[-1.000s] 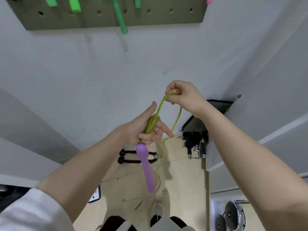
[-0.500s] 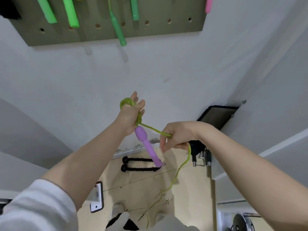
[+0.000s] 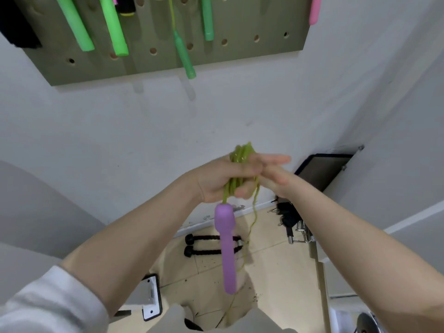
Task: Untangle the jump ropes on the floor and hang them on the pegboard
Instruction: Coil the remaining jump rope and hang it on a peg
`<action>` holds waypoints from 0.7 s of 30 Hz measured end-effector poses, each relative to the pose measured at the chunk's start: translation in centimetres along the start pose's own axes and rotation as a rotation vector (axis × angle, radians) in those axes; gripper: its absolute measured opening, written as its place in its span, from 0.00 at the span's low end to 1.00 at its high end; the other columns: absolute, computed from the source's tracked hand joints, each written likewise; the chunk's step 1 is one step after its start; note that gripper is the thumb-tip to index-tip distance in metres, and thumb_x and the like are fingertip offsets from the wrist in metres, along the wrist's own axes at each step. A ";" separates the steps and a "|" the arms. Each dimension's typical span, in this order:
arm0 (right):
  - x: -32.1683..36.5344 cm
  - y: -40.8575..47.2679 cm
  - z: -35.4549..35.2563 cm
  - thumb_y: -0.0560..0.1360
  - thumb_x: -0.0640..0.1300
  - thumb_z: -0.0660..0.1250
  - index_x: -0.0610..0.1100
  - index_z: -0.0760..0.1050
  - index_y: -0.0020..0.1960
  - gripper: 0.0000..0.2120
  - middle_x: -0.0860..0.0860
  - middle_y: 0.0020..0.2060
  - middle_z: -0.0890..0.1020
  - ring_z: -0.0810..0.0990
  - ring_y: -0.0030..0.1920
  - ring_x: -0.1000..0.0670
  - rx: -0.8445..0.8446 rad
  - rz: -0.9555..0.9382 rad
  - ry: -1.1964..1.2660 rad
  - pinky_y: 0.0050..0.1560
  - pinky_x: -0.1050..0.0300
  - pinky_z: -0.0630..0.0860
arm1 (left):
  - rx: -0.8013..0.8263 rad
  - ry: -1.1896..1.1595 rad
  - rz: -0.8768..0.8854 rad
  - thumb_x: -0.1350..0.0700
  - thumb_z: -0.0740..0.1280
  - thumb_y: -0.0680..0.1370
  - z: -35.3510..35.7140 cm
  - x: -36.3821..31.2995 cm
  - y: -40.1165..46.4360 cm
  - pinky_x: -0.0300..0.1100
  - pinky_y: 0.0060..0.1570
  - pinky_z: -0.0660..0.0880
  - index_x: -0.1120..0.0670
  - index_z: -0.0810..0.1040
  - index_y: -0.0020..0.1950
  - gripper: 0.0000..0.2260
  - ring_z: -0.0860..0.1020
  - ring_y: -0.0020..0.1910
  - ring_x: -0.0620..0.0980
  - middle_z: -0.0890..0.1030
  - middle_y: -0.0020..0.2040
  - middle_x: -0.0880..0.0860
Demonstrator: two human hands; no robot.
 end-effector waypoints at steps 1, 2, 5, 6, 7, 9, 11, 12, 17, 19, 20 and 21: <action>-0.7 -0.2 0.9 0.74 0.41 0.64 0.44 0.72 0.37 0.08 0.52 0.25 0.75 0.73 0.29 0.54 0.075 0.011 -0.039 0.32 0.61 0.73 | -0.104 -0.031 0.064 0.48 0.73 0.68 -0.9 -0.3 0.0 0.39 0.35 0.72 0.50 0.81 0.58 0.19 0.74 0.25 0.40 0.84 0.48 0.51; -1.2 -0.3 1.6 0.75 0.40 0.64 0.42 0.73 0.39 0.06 0.49 0.26 0.72 0.72 0.28 0.52 0.135 0.020 -0.088 0.29 0.63 0.70 | -0.224 -0.072 0.119 0.51 0.73 0.67 -2.0 -0.7 -0.1 0.38 0.36 0.77 0.50 0.79 0.60 0.21 0.78 0.29 0.41 0.83 0.53 0.51; -2.1 -0.7 2.1 0.77 0.37 0.61 0.42 0.75 0.50 0.06 0.46 0.27 0.70 0.69 0.22 0.53 0.268 0.114 -0.257 0.23 0.64 0.66 | -0.641 -0.320 0.261 0.62 0.65 0.75 -5.8 -0.8 -0.8 0.37 0.45 0.79 0.56 0.67 0.69 0.22 0.83 0.43 0.48 0.77 0.61 0.57; -1.8 -1.3 2.1 0.77 0.37 0.61 0.44 0.74 0.53 0.07 0.47 0.27 0.71 0.69 0.21 0.54 0.352 0.148 -0.329 0.23 0.64 0.66 | -0.785 -0.419 0.299 0.64 0.61 0.78 -7.2 -0.6 -1.1 0.39 0.50 0.79 0.58 0.63 0.72 0.23 0.83 0.45 0.50 0.76 0.60 0.57; -1.5 -1.8 2.1 0.77 0.39 0.63 0.46 0.73 0.56 0.08 0.48 0.26 0.72 0.71 0.21 0.54 0.443 0.177 -0.401 0.23 0.64 0.67 | -0.923 -0.492 0.313 0.65 0.60 0.79 -8.5 -0.1 -1.5 0.41 0.55 0.76 0.59 0.60 0.74 0.24 0.82 0.47 0.51 0.76 0.58 0.57; -0.4 -3.0 2.1 0.76 0.41 0.65 0.49 0.72 0.60 0.13 0.51 0.23 0.73 0.73 0.21 0.55 0.574 0.170 -0.508 0.25 0.64 0.70 | -1.104 -0.492 0.241 0.65 0.61 0.79 -10.3 1.0 -2.3 0.42 0.57 0.72 0.58 0.56 0.75 0.26 0.78 0.56 0.54 0.74 0.59 0.55; 1.5 -3.3 1.6 0.75 0.41 0.66 0.48 0.75 0.58 0.12 0.54 0.19 0.72 0.72 0.20 0.56 0.522 0.035 -0.595 0.27 0.66 0.70 | -1.139 -0.351 0.106 0.65 0.61 0.79 -10.7 2.3 -2.6 0.38 0.49 0.75 0.57 0.56 0.75 0.26 0.79 0.55 0.54 0.73 0.64 0.56; 2.6 -3.1 1.2 0.75 0.41 0.66 0.47 0.78 0.55 0.09 0.54 0.17 0.72 0.71 0.20 0.57 0.431 -0.077 -0.620 0.27 0.68 0.69 | -1.113 -0.243 0.042 0.66 0.62 0.79 -10.4 3.0 -2.5 0.36 0.45 0.76 0.57 0.58 0.74 0.25 0.81 0.48 0.52 0.74 0.64 0.57; 6.0 -1.6 -2.8 0.72 0.40 0.70 0.46 0.78 0.38 0.05 0.57 0.22 0.75 0.70 0.24 0.59 -0.145 -0.404 -0.286 0.31 0.66 0.68 | -0.723 0.040 -0.277 0.40 0.52 0.80 -5.9 2.7 -1.5 0.37 0.29 0.72 0.61 0.75 0.61 0.27 0.73 0.23 0.46 0.82 0.34 0.54; 6.1 -1.1 -3.8 0.69 0.42 0.74 0.46 0.76 0.36 0.07 0.53 0.28 0.76 0.71 0.30 0.56 -0.234 -0.407 -0.131 0.34 0.63 0.68 | -0.512 0.049 -0.321 0.32 0.44 0.76 -4.4 1.5 -1.5 0.40 0.28 0.64 0.62 0.79 0.55 0.38 0.63 0.21 0.48 0.76 0.23 0.54; 6.0 -0.8 -4.0 0.68 0.43 0.75 0.46 0.75 0.35 0.09 0.51 0.30 0.75 0.70 0.31 0.55 -0.247 -0.404 -0.086 0.35 0.62 0.68 | -0.385 0.068 -0.307 0.29 0.46 0.74 -3.6 0.9 -1.3 0.41 0.28 0.63 0.63 0.80 0.54 0.41 0.62 0.21 0.48 0.73 0.20 0.54; 5.9 -0.6 -4.0 0.68 0.43 0.75 0.46 0.75 0.35 0.09 0.49 0.31 0.74 0.70 0.33 0.54 -0.237 -0.399 -0.051 0.37 0.62 0.68 | -0.252 0.070 -0.279 0.28 0.51 0.71 -2.7 0.3 -1.2 0.39 0.27 0.64 0.63 0.81 0.53 0.41 0.63 0.19 0.47 0.71 0.18 0.54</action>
Point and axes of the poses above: each hand's wrist, its own y-axis towards the middle knuckle, its own z-axis out of the palm, x = y × z, the point moved 3 cm from there along y, towards the middle knuckle
